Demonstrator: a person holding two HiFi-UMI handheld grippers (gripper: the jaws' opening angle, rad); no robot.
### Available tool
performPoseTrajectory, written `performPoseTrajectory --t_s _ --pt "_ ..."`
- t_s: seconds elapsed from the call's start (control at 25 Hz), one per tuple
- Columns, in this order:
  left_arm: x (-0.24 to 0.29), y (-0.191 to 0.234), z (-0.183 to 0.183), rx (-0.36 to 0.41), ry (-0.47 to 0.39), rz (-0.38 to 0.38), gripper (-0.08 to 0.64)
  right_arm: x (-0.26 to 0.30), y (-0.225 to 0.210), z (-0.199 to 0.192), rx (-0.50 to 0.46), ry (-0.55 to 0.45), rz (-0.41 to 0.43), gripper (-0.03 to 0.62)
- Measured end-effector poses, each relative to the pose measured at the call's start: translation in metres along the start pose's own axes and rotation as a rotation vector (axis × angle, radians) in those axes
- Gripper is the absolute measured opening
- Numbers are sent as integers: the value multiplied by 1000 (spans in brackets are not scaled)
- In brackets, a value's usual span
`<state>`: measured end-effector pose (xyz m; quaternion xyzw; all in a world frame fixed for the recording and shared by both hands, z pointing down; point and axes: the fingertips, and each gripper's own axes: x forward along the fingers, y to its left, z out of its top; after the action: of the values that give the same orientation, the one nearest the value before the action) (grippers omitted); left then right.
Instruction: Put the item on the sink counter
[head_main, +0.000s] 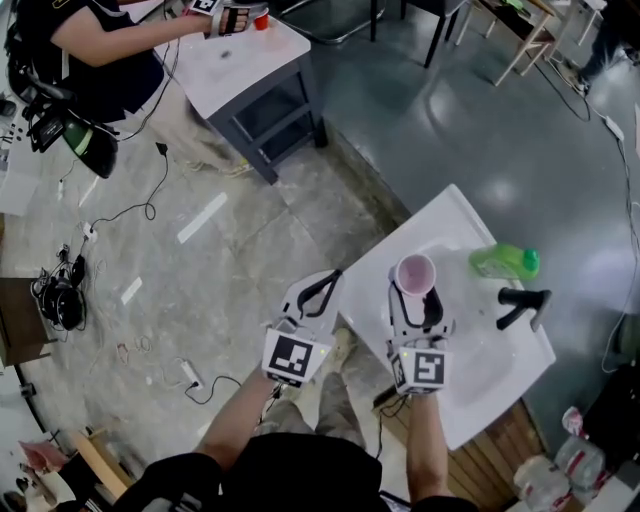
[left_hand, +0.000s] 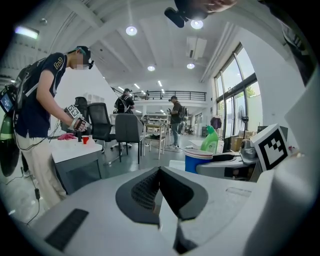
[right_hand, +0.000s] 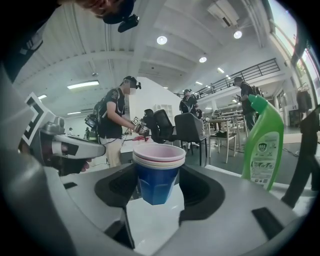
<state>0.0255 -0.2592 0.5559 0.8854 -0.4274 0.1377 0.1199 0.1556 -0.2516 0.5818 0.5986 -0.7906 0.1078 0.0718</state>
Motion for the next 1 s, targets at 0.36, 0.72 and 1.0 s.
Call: performPoseTrajectory --t_s 0.36,0.72,1.0 --pt "18 7 -16 -23 30 5 3 24 -10 -22 -23 39 -3 259" --pt "30 11 -32 -26 54 16 3 42 -20 -42 -29 58 -9 259" --pt "37 13 -37 -37 63 17 3 50 -22 -55 -31 63 -2 259"
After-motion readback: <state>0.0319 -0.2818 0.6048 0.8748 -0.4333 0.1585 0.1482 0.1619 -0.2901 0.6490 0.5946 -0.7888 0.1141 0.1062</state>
